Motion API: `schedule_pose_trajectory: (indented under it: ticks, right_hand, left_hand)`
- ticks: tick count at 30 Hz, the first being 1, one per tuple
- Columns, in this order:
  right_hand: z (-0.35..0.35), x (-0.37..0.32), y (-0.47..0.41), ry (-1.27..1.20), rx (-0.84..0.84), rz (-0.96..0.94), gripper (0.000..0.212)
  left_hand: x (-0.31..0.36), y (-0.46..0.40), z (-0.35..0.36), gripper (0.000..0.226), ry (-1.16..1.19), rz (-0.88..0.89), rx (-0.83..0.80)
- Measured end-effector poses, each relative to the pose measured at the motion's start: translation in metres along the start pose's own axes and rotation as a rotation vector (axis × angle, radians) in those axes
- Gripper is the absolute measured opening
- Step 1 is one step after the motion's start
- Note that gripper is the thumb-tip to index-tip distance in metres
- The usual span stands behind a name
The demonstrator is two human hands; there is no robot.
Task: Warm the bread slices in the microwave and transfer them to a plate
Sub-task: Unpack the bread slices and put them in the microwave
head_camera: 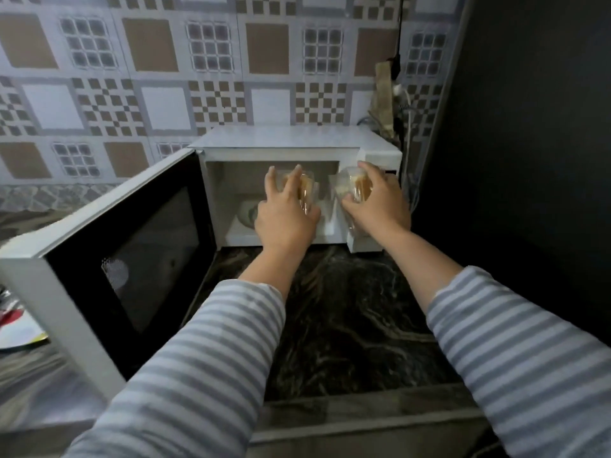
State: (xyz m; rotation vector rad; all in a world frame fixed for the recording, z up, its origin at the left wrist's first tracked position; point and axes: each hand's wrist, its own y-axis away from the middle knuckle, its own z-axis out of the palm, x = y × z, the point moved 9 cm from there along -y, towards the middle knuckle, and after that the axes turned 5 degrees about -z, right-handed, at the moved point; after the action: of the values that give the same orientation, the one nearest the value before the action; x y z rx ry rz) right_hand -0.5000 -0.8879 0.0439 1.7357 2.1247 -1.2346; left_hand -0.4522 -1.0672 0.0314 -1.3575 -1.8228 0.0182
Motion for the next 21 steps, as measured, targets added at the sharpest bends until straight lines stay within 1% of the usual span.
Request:
schedule_pose_trajectory:
  ticks: [4,8,11,14,17,21]
  right_hand:
    - [0.007,0.046,0.049,0.065,-0.036,0.092,0.063]
    - [0.02,0.101,0.085,0.044,-0.06,0.167,0.064]
    - [0.029,0.139,0.102,0.068,-0.087,0.198,0.064]
    - [0.036,0.174,0.11,0.073,-0.098,0.221,0.066]
    - [0.043,0.201,0.104,0.043,-0.107,0.212,0.067]
    - [0.051,0.218,0.085,0.004,-0.107,0.177,0.068]
  left_hand:
    - [-0.017,0.055,0.041,0.065,-0.03,-0.056,-0.129]
    - [-0.031,0.103,0.084,0.069,-0.029,-0.12,-0.234]
    - [-0.034,0.128,0.11,0.068,-0.028,-0.139,-0.248]
    - [-0.032,0.143,0.132,0.067,-0.025,-0.148,-0.215]
    - [-0.026,0.143,0.153,0.068,-0.021,-0.154,-0.174]
    - [-0.021,0.135,0.179,0.071,-0.014,-0.168,-0.161]
